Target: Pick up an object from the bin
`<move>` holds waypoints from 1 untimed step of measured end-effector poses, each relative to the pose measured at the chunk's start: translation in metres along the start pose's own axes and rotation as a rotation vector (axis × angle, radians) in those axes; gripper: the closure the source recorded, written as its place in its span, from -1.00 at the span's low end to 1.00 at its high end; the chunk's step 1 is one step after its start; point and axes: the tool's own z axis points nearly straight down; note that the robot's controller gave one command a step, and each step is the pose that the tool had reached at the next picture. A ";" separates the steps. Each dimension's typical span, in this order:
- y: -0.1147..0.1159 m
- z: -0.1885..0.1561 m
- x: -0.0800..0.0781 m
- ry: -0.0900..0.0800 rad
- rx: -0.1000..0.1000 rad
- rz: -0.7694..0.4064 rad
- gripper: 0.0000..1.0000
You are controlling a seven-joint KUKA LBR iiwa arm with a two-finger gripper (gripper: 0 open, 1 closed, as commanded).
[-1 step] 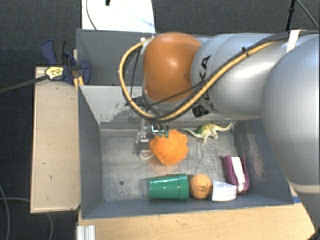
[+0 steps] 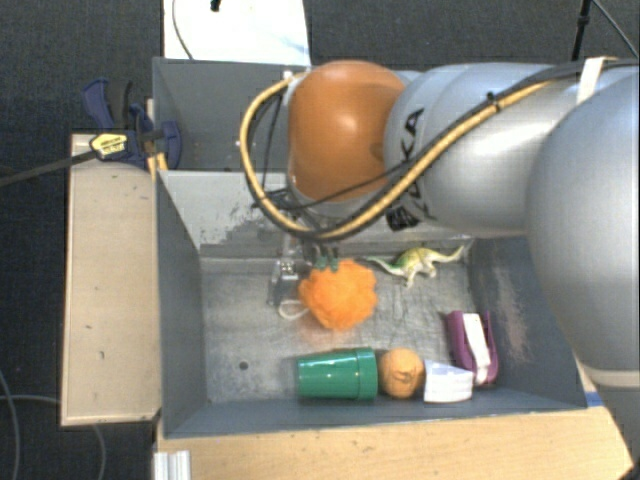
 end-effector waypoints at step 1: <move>-0.043 0.063 0.014 -0.002 0.000 -0.138 -1.00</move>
Offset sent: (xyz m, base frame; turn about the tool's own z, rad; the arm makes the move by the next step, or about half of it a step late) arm -0.0283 -0.0744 -0.0522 -0.2293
